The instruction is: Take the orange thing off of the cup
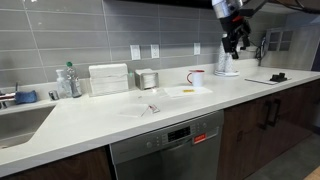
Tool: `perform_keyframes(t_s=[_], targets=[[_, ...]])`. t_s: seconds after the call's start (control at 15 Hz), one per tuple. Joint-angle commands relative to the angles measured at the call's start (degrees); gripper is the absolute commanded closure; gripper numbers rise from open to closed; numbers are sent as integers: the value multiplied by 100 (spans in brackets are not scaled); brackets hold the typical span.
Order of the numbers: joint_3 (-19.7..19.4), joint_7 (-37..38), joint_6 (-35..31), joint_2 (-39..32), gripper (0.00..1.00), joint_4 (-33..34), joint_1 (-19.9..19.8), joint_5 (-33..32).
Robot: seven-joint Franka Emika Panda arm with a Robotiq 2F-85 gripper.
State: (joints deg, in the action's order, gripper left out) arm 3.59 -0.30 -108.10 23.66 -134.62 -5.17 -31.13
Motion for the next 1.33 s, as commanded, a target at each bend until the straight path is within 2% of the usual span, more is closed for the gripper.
perform_keyframes(t_s=[0.0, 0.33, 0.6, 0.67, 0.87, 1.27], targets=[[344, 983, -27, -899, 0, 712, 52, -755], [544, 2090, 162, -1892, 0, 1465, 290, -1871], [397, 2259, -78, -2558, 0, 1940, 521, -2472], [349, 2158, -18, -2162, 0, 1628, 557, -2191], [319, 2176, -41, -2487, 0, 1879, 610, -2334], [309, 2175, -41, -2521, 0, 1928, 614, -2338]])
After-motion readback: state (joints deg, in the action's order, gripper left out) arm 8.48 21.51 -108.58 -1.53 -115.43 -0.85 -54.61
